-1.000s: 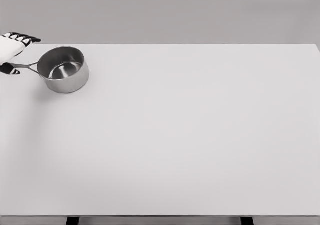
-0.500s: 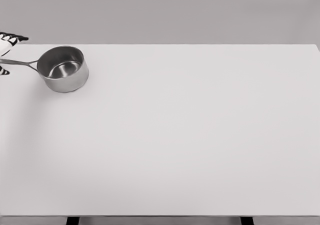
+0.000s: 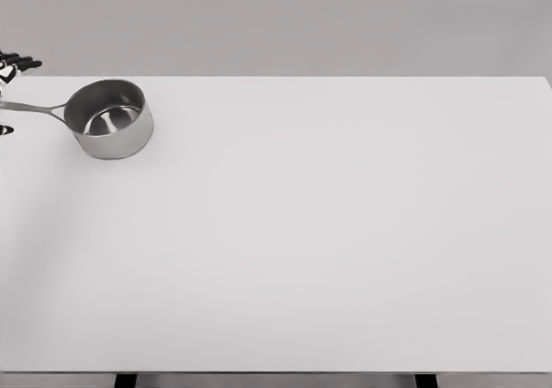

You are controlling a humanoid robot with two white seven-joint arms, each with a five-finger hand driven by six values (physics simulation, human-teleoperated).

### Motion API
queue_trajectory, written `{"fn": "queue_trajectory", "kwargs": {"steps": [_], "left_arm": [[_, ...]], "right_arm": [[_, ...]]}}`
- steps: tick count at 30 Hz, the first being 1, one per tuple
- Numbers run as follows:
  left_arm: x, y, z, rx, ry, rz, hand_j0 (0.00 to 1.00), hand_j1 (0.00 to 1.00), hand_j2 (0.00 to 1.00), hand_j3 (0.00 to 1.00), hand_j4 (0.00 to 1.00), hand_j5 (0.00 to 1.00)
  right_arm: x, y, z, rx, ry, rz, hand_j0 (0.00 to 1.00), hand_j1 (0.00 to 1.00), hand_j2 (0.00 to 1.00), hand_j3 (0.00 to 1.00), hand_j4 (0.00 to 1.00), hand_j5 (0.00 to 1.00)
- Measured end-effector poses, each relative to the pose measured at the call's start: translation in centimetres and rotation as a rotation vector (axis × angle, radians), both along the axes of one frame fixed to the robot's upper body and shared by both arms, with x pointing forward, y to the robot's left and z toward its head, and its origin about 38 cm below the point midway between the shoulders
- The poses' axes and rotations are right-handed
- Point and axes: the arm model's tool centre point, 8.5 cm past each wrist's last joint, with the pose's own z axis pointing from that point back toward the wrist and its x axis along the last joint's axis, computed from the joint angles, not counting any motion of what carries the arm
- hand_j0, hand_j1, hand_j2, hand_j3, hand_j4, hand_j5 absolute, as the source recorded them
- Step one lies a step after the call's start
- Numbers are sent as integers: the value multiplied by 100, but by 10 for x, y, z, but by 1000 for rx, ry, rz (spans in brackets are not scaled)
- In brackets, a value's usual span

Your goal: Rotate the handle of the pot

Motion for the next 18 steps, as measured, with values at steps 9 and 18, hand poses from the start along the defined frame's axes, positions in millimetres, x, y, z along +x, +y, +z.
{"fn": "queue_trajectory", "kwargs": {"steps": [9, 18], "left_arm": [[-61, -83, 17, -188, -98, -277, 100, 100, 100, 100, 100, 100], [-101, -112, 11, -211, -78, -372, 100, 100, 100, 100, 100, 100]], "right_arm": [[0, 0, 0, 0, 0, 0, 100, 100, 100, 100, 100, 100], [0, 0, 0, 0, 0, 0, 100, 100, 100, 100, 100, 100]]}}
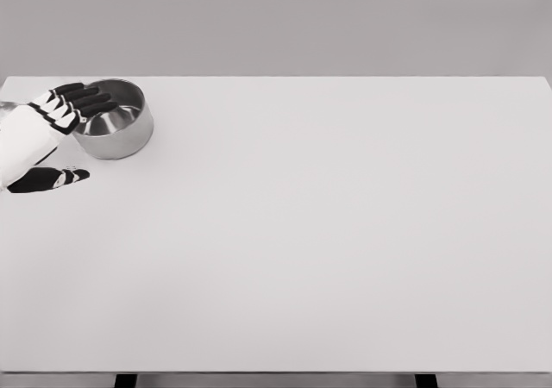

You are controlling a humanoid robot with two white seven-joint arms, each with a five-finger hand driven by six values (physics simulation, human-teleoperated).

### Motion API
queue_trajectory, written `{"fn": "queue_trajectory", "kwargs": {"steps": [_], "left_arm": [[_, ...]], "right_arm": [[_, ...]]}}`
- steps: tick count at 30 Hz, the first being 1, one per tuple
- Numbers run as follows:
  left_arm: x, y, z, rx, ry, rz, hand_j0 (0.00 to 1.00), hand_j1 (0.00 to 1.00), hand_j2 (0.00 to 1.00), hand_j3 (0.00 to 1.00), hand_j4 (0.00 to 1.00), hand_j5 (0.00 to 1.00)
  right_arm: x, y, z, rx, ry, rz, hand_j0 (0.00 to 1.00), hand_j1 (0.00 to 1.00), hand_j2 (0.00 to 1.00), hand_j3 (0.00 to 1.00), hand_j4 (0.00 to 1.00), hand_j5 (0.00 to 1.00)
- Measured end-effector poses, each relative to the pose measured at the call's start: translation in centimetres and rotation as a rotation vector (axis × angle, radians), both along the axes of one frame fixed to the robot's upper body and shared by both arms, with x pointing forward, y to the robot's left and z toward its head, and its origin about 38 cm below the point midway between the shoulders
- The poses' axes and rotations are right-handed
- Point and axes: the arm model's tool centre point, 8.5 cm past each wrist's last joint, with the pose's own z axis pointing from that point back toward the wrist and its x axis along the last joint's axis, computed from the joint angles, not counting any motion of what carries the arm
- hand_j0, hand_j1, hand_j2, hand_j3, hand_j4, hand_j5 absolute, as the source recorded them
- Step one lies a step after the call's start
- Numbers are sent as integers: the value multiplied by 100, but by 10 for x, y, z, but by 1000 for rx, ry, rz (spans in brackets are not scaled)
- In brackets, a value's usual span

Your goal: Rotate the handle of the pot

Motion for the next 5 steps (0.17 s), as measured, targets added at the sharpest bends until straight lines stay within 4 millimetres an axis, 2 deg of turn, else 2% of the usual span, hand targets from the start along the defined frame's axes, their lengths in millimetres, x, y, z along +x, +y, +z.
{"fn": "queue_trajectory", "kwargs": {"steps": [5], "left_arm": [[-8, -13, -8, 9, 22, -40, 100, 100, 100, 100, 100, 100]], "right_arm": [[0, 0, 0, 0, 0, 0, 100, 100, 100, 100, 100, 100]]}}
